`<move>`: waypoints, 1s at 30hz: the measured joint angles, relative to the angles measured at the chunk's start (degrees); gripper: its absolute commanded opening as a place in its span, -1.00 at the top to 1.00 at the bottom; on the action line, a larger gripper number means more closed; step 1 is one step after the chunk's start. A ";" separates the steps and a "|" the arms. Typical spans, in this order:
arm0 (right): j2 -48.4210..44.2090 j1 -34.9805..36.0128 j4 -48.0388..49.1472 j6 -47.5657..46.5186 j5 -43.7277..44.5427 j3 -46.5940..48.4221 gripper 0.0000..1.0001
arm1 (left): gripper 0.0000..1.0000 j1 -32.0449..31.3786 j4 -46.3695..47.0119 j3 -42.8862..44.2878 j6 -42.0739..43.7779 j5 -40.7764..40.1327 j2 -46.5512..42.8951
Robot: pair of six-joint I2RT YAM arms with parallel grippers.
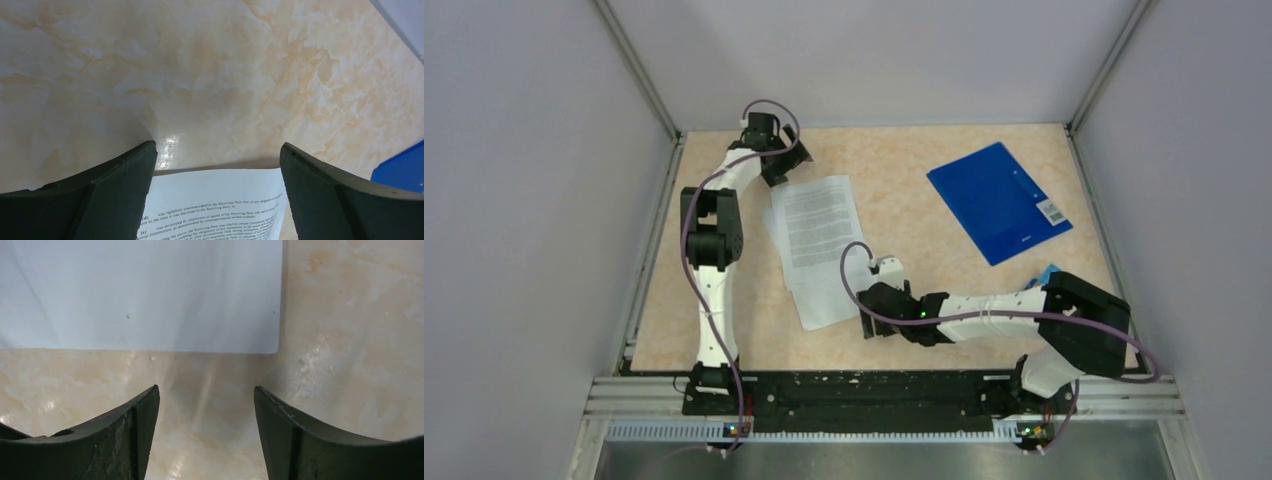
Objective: Put the files into the folder
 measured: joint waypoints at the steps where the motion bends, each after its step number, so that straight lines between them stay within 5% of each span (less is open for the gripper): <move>1: 0.94 0.20 0.92 0.04 0.74 0.46 -0.29 | -0.96 -0.35 -0.55 0.15 0.13 -0.72 0.00; 12: 8.76 0.70 6.51 -0.79 8.15 5.25 -0.22 | -0.97 -3.37 -3.98 -0.26 2.60 -5.66 -0.83; 30: 14.43 -3.82 14.78 -5.70 10.84 8.13 -0.24 | -0.97 -5.66 -6.38 -14.10 4.09 -5.55 -10.32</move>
